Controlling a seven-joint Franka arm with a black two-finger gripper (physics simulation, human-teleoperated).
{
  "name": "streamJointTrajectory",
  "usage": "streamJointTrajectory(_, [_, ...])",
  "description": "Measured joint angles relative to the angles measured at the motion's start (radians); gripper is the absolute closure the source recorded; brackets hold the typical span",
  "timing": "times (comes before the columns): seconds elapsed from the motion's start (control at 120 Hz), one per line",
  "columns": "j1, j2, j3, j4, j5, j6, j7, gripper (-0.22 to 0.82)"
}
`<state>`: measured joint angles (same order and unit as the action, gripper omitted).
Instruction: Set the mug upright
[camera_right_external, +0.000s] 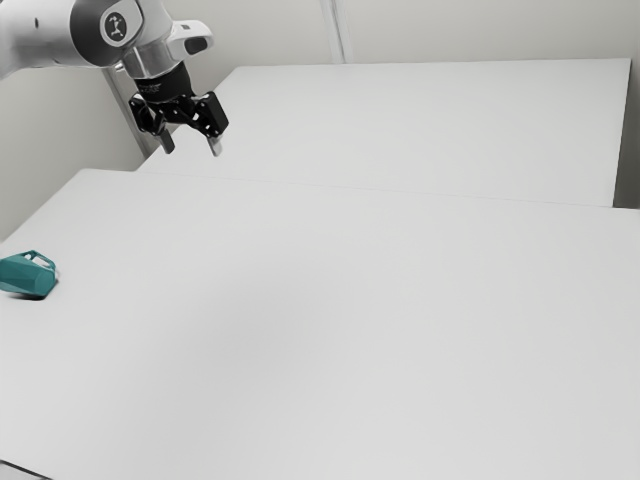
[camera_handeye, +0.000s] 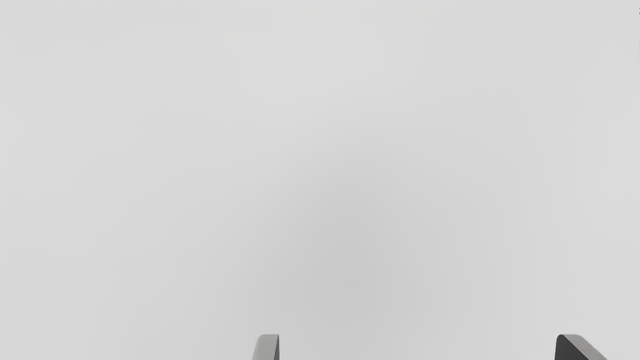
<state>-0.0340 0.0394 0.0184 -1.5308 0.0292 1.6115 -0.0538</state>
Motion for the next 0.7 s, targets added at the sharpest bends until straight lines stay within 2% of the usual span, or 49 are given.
streamJointTrajectory(0.442, [-0.006, -0.035, -0.002, -0.033, 0.005, 0.004, 0.004, 0.00])
streamJointTrajectory(0.583, [0.006, -0.118, -0.001, -0.149, 0.010, 0.038, 0.005, 0.00])
streamJointTrajectory(0.7, [0.080, -0.177, 0.001, -0.254, 0.004, 0.087, 0.004, 0.00])
